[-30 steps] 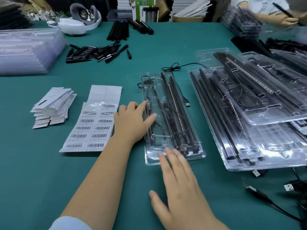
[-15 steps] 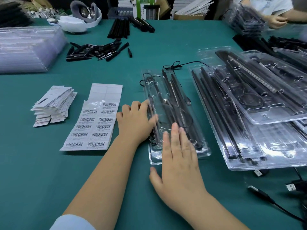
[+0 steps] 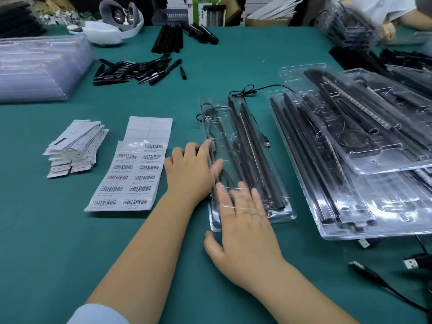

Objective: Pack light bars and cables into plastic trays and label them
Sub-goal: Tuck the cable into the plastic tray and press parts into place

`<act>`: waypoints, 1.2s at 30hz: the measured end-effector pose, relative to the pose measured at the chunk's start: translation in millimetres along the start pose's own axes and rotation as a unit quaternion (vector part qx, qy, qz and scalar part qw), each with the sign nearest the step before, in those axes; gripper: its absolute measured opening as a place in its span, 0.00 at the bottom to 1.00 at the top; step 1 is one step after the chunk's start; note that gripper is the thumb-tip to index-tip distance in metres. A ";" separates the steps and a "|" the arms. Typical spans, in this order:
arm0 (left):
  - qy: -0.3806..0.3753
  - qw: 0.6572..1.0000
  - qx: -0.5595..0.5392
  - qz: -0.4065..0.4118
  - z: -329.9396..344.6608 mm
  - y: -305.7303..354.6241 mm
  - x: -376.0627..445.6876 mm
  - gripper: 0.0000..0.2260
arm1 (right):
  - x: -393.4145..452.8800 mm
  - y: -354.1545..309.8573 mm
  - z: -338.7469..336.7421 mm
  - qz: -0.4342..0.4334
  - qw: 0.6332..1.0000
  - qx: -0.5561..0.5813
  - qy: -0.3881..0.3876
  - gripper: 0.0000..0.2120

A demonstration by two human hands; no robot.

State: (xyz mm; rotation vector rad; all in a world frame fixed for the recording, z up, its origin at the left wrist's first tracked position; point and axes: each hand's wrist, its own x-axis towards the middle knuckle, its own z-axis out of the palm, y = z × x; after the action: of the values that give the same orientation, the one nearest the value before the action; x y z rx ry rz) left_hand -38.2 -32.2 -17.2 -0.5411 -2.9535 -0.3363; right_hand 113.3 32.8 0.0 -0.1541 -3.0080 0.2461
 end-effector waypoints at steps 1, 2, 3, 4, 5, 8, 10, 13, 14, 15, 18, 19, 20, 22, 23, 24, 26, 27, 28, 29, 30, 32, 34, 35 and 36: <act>-0.003 1.000 -0.003 -0.003 0.0 -0.3 -0.2 0.27 | 0.9 0.9 0.4 -0.014 1.000 0.002 -0.010 0.37; -0.007 1.000 -0.005 -0.007 0.4 -0.5 -0.3 0.27 | 1.4 1.9 0.9 -0.026 1.000 -0.007 -0.014 0.37; -0.011 1.000 -0.004 -0.009 0.9 -0.6 -0.2 0.27 | 1.5 2.8 1.2 -0.035 0.999 -0.020 -0.010 0.36; -0.015 1.000 -0.001 -0.009 1.5 -0.7 -0.2 0.27 | 1.3 3.0 1.1 -0.044 0.999 -0.024 -0.005 0.35; -0.020 1.000 0.000 -0.009 1.3 -0.8 0.0 0.27 | 1.0 3.5 1.0 -0.053 0.998 -0.020 -0.003 0.34; -0.055 0.998 -0.015 0.002 -1.5 -2.9 -2.0 0.29 | 0.5 7.2 1.6 -0.077 0.997 -0.007 0.012 0.33; -0.090 0.995 -0.034 0.036 -4.7 -7.1 -6.7 0.31 | 0.5 7.8 0.9 -0.075 0.997 0.009 0.024 0.33; -0.133 0.981 -0.099 0.099 -12.2 -15.9 -18.8 0.25 | 1.1 5.1 -4.2 -0.056 0.998 0.031 0.013 0.38; -0.142 0.974 -0.130 0.120 -15.3 -18.0 -25.0 0.23 | 2.1 4.8 -5.6 -0.057 0.997 0.056 0.005 0.42; -0.151 0.966 -0.150 0.149 -18.4 -19.2 -32.0 0.22 | 3.4 5.9 -4.9 -0.071 0.994 0.078 0.000 0.45; -0.167 0.946 -0.081 0.265 -18.7 -19.7 -46.6 0.22 | 2.9 10.5 -0.8 -0.077 0.987 0.139 -0.033 0.44; -0.159 0.944 -0.040 0.287 -18.0 -19.1 -46.8 0.20 | 2.6 10.1 -1.2 -0.069 0.985 0.152 -0.045 0.44; -0.150 0.944 -0.011 0.293 -18.9 -18.1 -45.5 0.19 | 2.1 8.5 -4.1 -0.059 0.984 0.156 -0.056 0.43; -0.144 0.946 -0.006 0.292 -22.9 -16.5 -42.7 0.18 | -1.1 7.6 -9.0 -0.049 0.988 0.143 0.021 0.37; -0.143 0.944 -0.028 0.296 -24.2 -17.0 -41.9 0.17 | -2.9 8.8 -8.5 -0.036 0.988 0.133 0.073 0.33; -0.143 0.942 -0.051 0.299 -24.9 -18.3 -42.4 0.16 | -3.8 10.6 -7.8 -0.023 0.987 0.114 0.113 0.31; -0.147 0.941 -0.066 0.296 -24.3 -21.1 -44.8 0.17 | -5.4 8.0 -7.3 0.003 0.991 0.064 0.114 0.33; -0.150 0.941 -0.073 0.295 -23.4 -22.2 -46.3 0.17 | -5.5 5.3 -5.7 0.013 0.994 0.040 0.099 0.35; -0.152 0.940 -0.079 0.295 -23.2 -22.7 -47.0 0.18 | -5.5 2.2 -2.1 0.019 0.996 0.016 0.082 0.37; -0.152 0.939 -0.082 0.296 -24.0 -22.4 -47.6 0.18 | -4.7 -1.4 -0.8 0.027 0.998 -0.003 0.062 0.38; -0.148 0.940 -0.093 0.295 -25.1 -22.0 -48.2 0.18 | -3.0 -4.3 0.1 0.035 0.998 -0.012 0.044 0.39; -0.133 0.940 -0.123 0.288 -25.7 -21.5 -49.0 0.16 | 1.4 -5.1 2.0 0.051 0.998 -0.017 0.015 0.42; -0.134 0.947 -0.133 0.261 -24.6 -21.3 -50.5 0.18 | 2.7 1.3 7.4 0.053 0.999 -0.007 0.006 0.45; -0.141 0.951 -0.134 0.242 -23.8 -21.3 -50.6 0.20 | 3.4 3.7 8.7 0.053 0.999 -0.006 0.009 0.45; -0.149 0.953 -0.134 0.228 -23.0 -21.3 -50.7 0.23 | 4.2 5.2 9.4 0.051 0.999 -0.005 0.017 0.45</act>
State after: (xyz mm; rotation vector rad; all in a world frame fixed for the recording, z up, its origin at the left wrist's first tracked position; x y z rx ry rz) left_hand 3.0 -74.1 -7.0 -1.3898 -2.9387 -0.6515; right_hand 108.4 36.9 -9.6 -0.3107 -2.9715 0.2363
